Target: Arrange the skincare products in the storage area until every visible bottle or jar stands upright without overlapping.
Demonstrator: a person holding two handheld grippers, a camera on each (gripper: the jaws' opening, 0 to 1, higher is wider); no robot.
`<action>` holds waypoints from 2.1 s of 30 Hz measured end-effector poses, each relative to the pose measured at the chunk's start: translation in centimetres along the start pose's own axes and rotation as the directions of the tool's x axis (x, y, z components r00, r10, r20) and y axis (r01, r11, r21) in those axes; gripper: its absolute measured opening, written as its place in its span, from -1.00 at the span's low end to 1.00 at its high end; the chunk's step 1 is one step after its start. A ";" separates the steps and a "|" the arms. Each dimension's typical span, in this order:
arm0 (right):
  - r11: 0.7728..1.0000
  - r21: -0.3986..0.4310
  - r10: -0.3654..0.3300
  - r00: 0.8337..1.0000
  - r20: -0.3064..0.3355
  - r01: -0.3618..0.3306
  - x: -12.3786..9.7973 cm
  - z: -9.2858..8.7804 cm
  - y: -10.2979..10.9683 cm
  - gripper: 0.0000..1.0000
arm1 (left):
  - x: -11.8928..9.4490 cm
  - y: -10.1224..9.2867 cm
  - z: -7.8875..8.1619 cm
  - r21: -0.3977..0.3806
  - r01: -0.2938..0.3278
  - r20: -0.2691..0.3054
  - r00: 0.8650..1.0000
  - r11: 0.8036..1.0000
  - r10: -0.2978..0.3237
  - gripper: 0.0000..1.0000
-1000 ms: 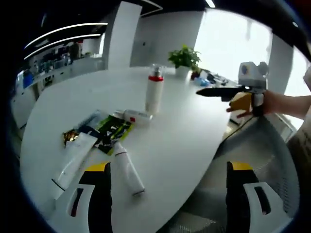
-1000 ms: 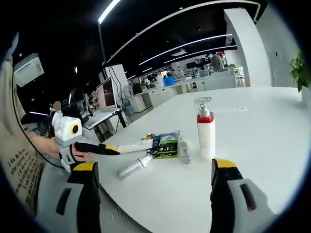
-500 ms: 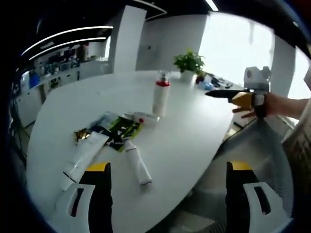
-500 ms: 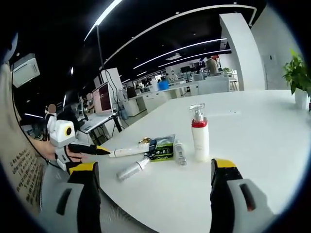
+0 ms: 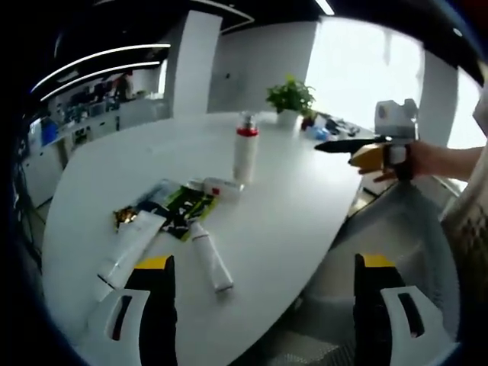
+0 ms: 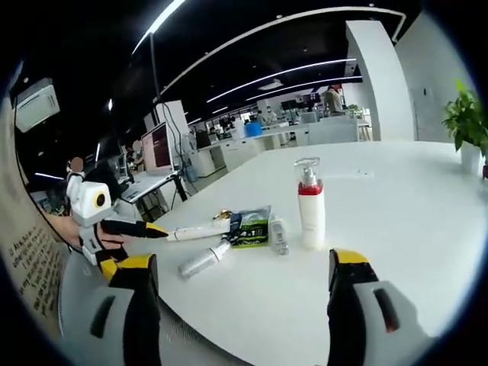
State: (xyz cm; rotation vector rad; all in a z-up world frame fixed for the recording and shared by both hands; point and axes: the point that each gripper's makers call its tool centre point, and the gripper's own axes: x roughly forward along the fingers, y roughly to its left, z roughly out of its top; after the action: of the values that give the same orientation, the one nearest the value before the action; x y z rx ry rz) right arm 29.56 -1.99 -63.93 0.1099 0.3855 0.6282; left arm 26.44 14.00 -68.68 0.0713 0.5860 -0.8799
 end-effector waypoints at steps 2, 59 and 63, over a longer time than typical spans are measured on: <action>1.000 0.005 0.002 1.000 -0.029 -0.002 0.1 -0.4 -0.1 0.79 | 0.0 0.1 0.0 0.003 -0.004 -0.001 1.000 1.000 0.004 0.91; 0.966 -0.246 -0.006 0.947 -0.320 -0.077 12.6 -2.7 -2.0 0.19 | 0.4 0.7 -0.3 -0.066 -0.002 0.004 1.000 0.998 0.002 0.86; 0.962 -0.258 -0.005 0.939 -0.344 -0.090 13.7 -3.2 -2.1 0.18 | 0.5 0.7 -0.5 -0.068 -0.002 -0.003 1.000 0.998 0.002 0.85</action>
State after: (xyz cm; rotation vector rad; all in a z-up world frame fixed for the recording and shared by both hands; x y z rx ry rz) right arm 39.63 4.43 -71.71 -0.2583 0.6305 0.7397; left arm 27.00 14.25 -69.49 0.0116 0.6179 -0.8573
